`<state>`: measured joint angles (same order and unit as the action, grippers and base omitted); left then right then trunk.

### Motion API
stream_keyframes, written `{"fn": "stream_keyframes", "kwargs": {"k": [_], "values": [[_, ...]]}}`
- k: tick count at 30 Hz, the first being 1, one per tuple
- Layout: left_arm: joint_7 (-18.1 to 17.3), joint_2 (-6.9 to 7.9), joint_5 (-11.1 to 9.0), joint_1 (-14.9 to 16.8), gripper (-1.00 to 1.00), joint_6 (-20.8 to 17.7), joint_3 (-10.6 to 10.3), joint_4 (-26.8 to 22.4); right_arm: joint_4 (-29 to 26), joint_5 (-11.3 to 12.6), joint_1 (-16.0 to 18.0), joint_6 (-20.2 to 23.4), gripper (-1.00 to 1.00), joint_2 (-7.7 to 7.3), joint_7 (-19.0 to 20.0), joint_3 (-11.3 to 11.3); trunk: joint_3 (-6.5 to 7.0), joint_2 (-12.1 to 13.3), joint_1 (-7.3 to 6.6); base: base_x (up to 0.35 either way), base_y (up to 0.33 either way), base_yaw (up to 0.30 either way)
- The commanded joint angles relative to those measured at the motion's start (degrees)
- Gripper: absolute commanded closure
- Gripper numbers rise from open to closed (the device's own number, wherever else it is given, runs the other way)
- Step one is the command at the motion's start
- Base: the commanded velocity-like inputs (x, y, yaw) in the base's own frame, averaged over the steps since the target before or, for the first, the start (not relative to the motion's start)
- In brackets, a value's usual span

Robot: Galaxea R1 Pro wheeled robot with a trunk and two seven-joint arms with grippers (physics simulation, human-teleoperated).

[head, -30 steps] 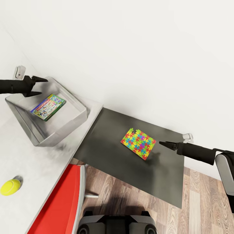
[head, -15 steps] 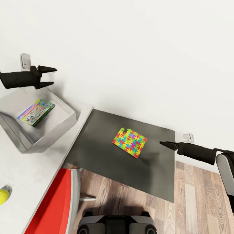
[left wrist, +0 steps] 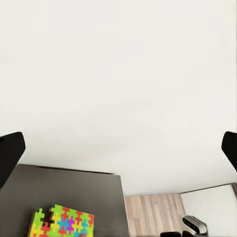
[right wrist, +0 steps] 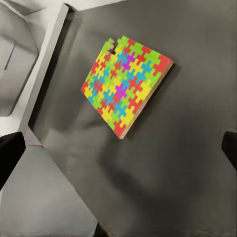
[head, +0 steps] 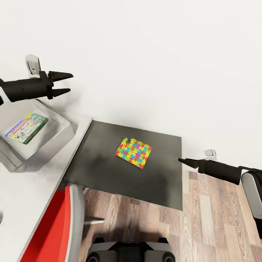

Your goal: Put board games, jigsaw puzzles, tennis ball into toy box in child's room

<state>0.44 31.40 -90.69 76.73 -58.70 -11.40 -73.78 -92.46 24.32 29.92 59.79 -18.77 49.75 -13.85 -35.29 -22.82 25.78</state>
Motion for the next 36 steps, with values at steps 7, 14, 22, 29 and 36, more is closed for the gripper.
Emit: {"fn": "stream_keyframes", "kwargs": {"k": [7,14,22,29,36], "values": [[2.45,0.0,-1.98,-0.67,-1.0,-0.03,0.34,-1.92,-0.02,-0.24,0.05,0.21,-1.0,0.14,0.35,0.02,-0.06,-0.1,0.0,-0.302,-0.066,-0.024],[3.44,-0.13,-2.62,-0.87,-1.0,0.02,0.51,-2.55,-0.01,-0.24,0.05,0.21,-1.0,0.2,0.35,0.04,-0.06,-0.1,0.0,-0.252,-0.08,-0.076],[3.85,-1.14,-2.6,-0.96,-1.0,0.2,0.56,-2.79,-0.03,-0.24,0.05,0.21,-1.0,0.22,0.33,0.06,-0.06,-0.1,0.0,-0.095,-0.032,-0.206],[4.32,-2.54,-2.34,-0.96,-1.0,0.28,0.53,-2.89,-0.01,-0.24,0.05,0.21,-1.0,0.22,0.33,0.06,-0.06,-0.1,0.0,-0.031,-0.01,-0.256],[6.46,-4.43,-2.34,-1.05,-1.0,0.32,0.4,-2.93,-0.01,-0.24,0.08,0.21,-1.0,0.23,0.29,0.05,-0.06,-0.1,0.0,-0.011,-0.004,-0.272]]}}
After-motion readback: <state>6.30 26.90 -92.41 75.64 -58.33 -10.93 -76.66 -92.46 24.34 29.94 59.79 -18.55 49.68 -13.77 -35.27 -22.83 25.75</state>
